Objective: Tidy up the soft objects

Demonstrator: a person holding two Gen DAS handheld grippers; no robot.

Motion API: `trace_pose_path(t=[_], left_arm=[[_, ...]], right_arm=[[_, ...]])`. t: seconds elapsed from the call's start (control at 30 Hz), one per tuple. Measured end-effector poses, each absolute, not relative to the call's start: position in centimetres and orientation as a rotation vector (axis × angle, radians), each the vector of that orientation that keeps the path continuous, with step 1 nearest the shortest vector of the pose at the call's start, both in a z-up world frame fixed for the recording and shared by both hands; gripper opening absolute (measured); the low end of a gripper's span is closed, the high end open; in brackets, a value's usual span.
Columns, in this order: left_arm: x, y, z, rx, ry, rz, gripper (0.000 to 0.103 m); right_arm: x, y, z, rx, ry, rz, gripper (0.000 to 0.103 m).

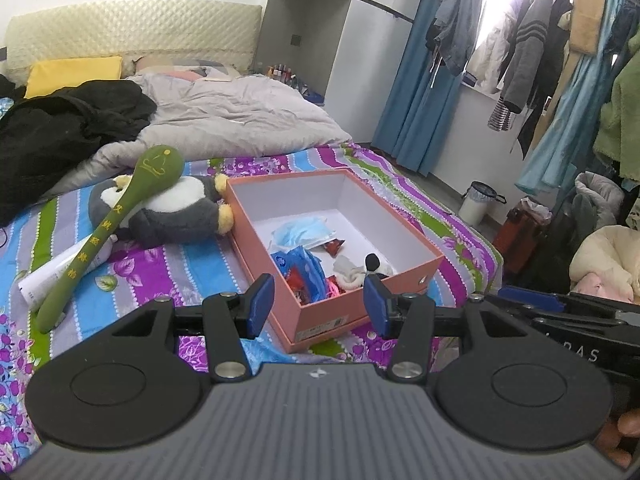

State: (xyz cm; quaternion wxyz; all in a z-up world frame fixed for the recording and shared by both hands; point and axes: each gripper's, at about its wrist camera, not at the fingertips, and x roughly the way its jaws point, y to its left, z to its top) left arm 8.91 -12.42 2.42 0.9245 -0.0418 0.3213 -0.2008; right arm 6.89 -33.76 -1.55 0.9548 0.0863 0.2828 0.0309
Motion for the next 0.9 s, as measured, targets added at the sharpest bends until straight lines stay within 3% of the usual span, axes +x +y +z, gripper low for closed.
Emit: trace_pose_path(t=[0.73,0.8,0.83,0.87,0.9], left_arm=[[7.7,-12.1,2.2,-0.078,0.651,-0.395,0.055],[7.7,-12.1,2.3,-0.079,0.646,-0.388,0.058],[7.7,-12.1,2.3,-0.078,0.648,-0.380,0.067],[7.7,-12.1,2.3,-0.078,0.649,-0.372,0.075],[7.7,-12.1,2.4,-0.080,0.648,-0.367,0.077]], right_arm=[[6.1,-33.8,-1.5,0.166,0.555,0.051,0.050],[6.2,-34.0,-1.3,0.160,0.550,0.046,0.064],[6.2,-34.0,-1.2,0.157,0.543,0.041,0.083],[6.2,-34.1,-1.1,0.155,0.534,0.038,0.093],[6.2,-34.1,-1.1,0.155,0.529,0.035,0.095]])
